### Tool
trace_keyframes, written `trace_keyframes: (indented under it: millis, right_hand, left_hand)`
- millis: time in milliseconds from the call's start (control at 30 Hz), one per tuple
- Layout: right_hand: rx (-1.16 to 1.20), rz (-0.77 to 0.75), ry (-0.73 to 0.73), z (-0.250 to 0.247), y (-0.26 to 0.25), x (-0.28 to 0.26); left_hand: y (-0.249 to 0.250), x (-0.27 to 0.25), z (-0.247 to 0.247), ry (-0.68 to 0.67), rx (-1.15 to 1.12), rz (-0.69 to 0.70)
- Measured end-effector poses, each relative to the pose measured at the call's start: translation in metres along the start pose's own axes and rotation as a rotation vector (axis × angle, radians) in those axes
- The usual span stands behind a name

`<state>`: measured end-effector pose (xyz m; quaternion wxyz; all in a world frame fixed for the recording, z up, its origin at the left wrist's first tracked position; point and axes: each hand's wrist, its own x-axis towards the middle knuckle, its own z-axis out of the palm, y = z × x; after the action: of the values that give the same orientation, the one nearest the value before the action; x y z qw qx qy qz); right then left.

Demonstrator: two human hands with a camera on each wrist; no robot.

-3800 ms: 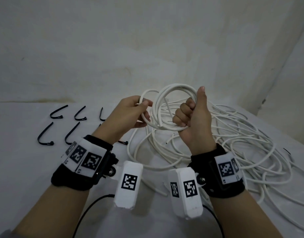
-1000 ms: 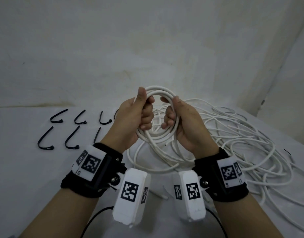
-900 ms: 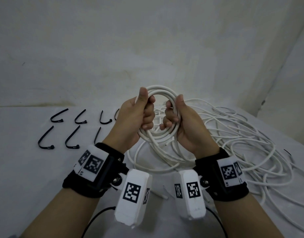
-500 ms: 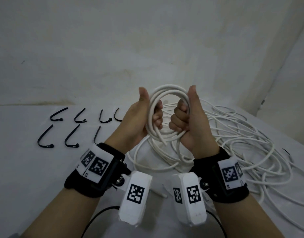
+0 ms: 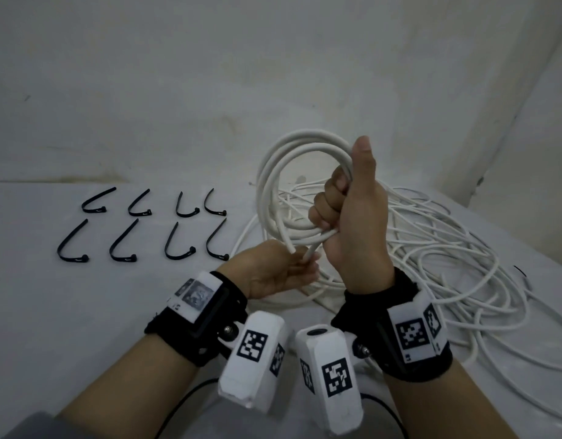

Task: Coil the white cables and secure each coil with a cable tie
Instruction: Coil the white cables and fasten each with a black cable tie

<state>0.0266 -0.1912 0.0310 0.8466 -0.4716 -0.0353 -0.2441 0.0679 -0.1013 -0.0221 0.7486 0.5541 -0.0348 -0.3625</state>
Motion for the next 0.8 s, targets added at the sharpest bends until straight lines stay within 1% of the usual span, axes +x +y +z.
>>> trace_keyframes:
  millis: [67,167,367,500,567,733,800]
  right_hand:
    - [-0.006,-0.054,0.051,0.000,-0.004,-0.001]
    - [-0.002,-0.095,0.120,0.000,-0.007,-0.001]
    - [0.029,-0.131,0.239,0.000,-0.004,-0.001]
    - [0.067,-0.099,0.323,-0.004,-0.003,0.004]
    - [0.076,-0.068,0.352,-0.006,-0.001,0.007]
    - [0.083,0.023,0.370,-0.008,0.007,0.011]
    - [0.100,0.061,0.367,-0.008,0.010,0.012]
  left_hand:
    - [0.005,0.000,0.000,0.051,0.018,0.042]
    - [0.011,-0.003,0.000,0.080,0.068,0.117]
    - [0.022,-0.012,-0.005,0.149,0.231,0.360]
    - [0.029,-0.018,-0.006,0.230,0.279,0.520]
    - [0.031,-0.020,-0.007,0.249,0.314,0.585]
    - [0.034,-0.024,-0.007,0.294,0.387,0.750]
    - [0.035,-0.024,-0.007,0.313,0.430,0.788]
